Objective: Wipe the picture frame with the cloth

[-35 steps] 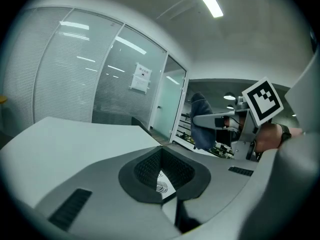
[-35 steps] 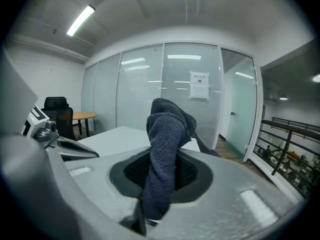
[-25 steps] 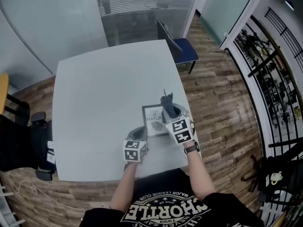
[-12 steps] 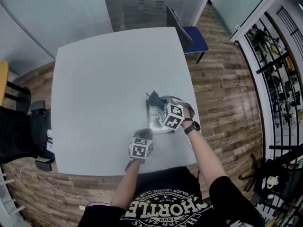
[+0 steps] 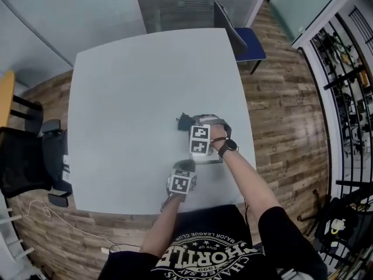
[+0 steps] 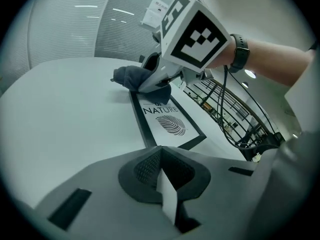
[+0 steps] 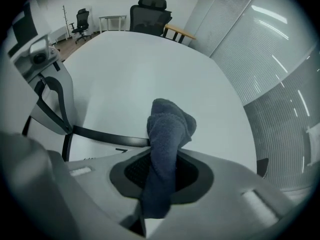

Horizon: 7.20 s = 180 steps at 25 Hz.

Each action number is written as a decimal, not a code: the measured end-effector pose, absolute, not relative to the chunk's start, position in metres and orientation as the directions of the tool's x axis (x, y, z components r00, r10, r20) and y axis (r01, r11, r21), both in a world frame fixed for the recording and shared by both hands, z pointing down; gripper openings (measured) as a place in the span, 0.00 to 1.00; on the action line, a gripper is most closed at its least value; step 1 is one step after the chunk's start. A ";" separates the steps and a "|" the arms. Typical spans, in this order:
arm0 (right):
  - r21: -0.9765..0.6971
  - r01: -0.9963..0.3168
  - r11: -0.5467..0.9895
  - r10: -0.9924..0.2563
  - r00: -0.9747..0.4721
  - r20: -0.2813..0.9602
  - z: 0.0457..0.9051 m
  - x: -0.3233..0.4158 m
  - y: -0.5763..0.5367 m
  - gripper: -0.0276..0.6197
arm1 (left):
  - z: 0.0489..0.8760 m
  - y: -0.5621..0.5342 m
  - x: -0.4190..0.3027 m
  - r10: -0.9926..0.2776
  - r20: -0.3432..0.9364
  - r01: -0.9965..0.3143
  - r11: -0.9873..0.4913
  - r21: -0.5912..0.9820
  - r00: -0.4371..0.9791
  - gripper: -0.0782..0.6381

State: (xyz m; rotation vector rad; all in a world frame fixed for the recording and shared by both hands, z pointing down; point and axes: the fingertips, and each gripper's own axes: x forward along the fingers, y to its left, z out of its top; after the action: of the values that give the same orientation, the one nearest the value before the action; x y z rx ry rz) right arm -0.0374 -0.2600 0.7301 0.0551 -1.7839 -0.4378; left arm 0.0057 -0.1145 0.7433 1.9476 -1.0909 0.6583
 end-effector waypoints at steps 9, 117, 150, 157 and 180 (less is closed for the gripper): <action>0.290 0.147 0.946 -0.249 -0.248 0.936 0.749 -0.016 -0.263 0.16 | 0.743 -0.113 0.007 -0.446 0.780 -0.896 -0.281 0.344 0.440 0.12; 0.341 0.086 0.936 -0.310 -0.255 0.916 0.742 -0.031 -0.201 0.16 | 0.746 -0.116 0.001 -0.457 0.738 -0.867 -0.226 0.443 0.497 0.12; 0.211 -0.090 0.973 -0.229 -0.361 0.904 0.718 -0.016 -0.190 0.16 | 0.745 -0.115 0.002 -0.460 0.721 -0.854 -0.232 0.465 0.518 0.12; 0.156 -0.052 0.986 -0.164 -0.365 0.916 0.735 -0.037 -0.176 0.16 | 0.746 -0.114 0.000 -0.456 0.720 -0.851 -0.234 0.470 0.523 0.12; 0.175 -0.284 0.943 -0.250 -0.254 0.934 0.737 0.087 -0.198 0.16 | 0.736 -0.119 -0.003 -0.455 0.731 -0.861 -0.244 0.447 0.509 0.12</action>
State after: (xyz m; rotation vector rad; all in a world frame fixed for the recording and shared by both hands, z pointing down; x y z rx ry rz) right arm 0.0866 -0.1979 0.7374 0.3925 -1.8454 0.0336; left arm -0.0035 -0.1190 0.7361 1.8766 -1.0882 0.5847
